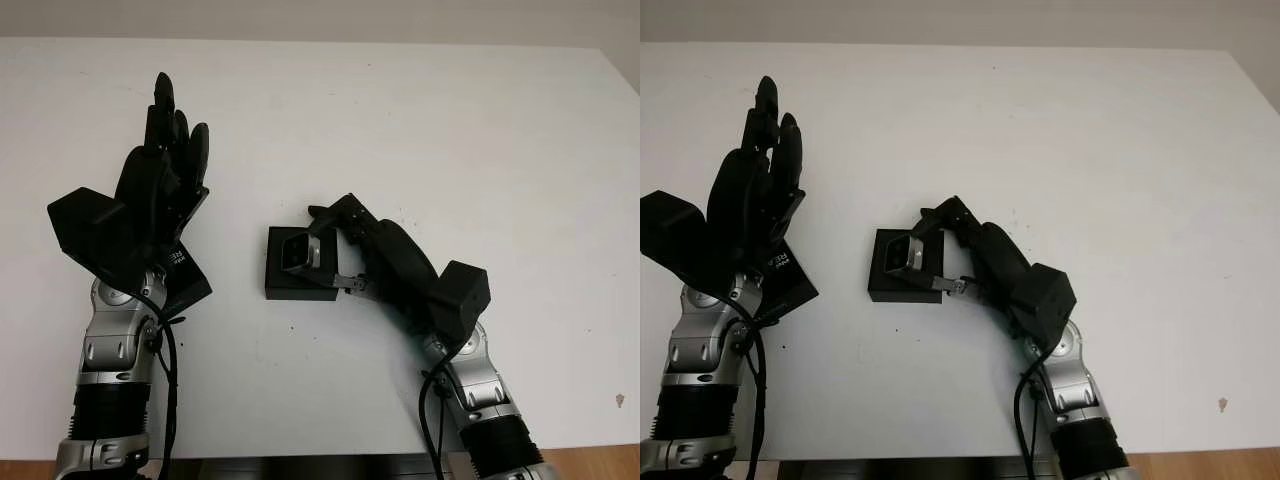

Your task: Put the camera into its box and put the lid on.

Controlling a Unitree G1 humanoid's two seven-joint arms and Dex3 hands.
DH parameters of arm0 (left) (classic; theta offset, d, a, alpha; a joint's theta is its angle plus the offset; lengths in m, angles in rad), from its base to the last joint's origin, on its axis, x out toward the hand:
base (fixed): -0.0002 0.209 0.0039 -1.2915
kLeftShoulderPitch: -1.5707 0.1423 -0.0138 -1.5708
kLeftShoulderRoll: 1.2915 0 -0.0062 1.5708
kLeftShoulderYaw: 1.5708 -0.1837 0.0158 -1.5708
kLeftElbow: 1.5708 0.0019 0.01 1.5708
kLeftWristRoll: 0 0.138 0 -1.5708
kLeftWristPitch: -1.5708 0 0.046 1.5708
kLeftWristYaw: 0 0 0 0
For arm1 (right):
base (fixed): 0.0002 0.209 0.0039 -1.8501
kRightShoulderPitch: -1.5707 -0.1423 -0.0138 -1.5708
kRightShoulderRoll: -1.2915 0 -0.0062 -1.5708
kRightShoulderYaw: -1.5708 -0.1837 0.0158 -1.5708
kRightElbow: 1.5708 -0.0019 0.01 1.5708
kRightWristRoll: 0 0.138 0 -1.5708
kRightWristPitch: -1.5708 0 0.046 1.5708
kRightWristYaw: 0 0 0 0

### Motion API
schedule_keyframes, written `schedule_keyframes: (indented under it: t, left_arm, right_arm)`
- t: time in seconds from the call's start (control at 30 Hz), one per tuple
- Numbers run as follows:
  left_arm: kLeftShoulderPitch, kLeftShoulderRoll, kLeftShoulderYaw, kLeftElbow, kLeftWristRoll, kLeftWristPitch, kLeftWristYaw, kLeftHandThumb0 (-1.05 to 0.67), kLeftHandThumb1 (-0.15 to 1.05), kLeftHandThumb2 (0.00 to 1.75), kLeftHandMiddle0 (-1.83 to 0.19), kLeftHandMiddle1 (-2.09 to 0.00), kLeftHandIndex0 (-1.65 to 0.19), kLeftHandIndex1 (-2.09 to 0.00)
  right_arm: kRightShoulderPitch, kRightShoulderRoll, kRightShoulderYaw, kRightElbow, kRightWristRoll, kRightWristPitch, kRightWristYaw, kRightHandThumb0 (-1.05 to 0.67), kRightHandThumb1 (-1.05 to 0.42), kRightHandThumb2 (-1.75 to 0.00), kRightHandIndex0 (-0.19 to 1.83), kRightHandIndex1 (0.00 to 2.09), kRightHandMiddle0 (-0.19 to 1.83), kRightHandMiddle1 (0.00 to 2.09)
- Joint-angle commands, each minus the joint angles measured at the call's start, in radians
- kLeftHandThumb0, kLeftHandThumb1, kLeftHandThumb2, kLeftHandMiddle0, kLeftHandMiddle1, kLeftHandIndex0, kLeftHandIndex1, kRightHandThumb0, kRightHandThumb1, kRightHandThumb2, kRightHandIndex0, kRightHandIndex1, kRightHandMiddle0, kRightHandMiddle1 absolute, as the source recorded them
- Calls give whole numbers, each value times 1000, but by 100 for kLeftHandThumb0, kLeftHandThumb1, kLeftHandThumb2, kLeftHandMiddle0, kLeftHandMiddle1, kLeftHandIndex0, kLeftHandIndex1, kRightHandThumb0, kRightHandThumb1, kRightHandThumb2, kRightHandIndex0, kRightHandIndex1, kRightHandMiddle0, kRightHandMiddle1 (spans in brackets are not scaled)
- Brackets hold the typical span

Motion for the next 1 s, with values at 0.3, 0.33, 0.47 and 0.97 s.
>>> schedule_keyframes:
  t: [0.3,0.33,0.47,0.97]
  left_arm:
    - [12,0,-1,-13,12,-8,-1,-81,105,47,19,0,19,0]
    - [12,1,-2,-13,13,-9,-2,-81,105,46,19,0,19,0]
    - [12,-5,4,-9,-1,-13,-6,-82,105,44,19,0,19,0]
    - [10,6,-6,-3,20,-16,-11,-82,105,48,19,0,19,0]
  right_arm:
    - [10,-40,53,33,-179,-146,-124,-39,-104,-6,-19,90,21,182]
    - [11,-41,56,32,-189,-147,-133,-39,-105,-6,-19,90,21,182]
    - [13,-47,64,33,-238,-160,-187,-38,-104,-6,-19,90,20,180]
    - [17,-76,101,-8,-322,-105,-230,-41,-104,-5,-19,90,7,158]
